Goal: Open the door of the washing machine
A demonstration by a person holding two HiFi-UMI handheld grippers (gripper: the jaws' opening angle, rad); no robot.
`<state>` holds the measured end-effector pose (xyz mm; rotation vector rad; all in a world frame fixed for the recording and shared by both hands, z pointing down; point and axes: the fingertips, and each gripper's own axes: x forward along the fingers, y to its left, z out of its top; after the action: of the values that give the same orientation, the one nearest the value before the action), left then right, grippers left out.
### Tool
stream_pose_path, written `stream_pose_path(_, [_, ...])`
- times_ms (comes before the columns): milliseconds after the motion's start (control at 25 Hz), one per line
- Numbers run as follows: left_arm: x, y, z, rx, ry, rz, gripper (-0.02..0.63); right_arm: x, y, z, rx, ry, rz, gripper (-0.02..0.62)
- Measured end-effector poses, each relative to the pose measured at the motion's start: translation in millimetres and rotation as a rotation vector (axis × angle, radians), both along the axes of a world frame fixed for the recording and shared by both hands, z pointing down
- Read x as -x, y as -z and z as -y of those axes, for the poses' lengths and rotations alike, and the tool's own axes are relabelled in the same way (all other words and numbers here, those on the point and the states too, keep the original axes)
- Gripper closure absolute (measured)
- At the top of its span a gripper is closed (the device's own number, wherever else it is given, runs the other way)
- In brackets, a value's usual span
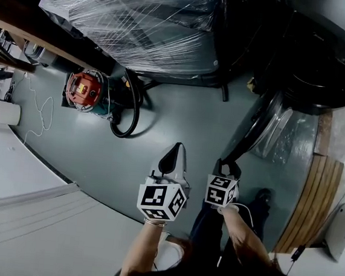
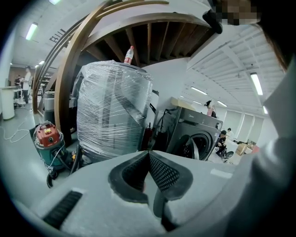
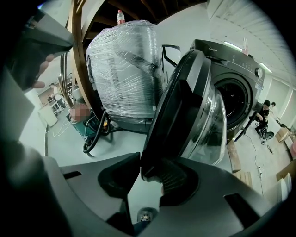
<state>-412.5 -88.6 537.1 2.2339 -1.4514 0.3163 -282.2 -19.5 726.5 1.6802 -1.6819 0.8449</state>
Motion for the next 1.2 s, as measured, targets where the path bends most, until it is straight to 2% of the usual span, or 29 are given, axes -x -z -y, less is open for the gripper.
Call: stream_pose_path(1200, [76.0, -16.6, 23.9, 0.020, 0.107, 0.008, 0.592, 75.1, -1.3, 83.1, -0.028, 0.004, 0.031, 0.477])
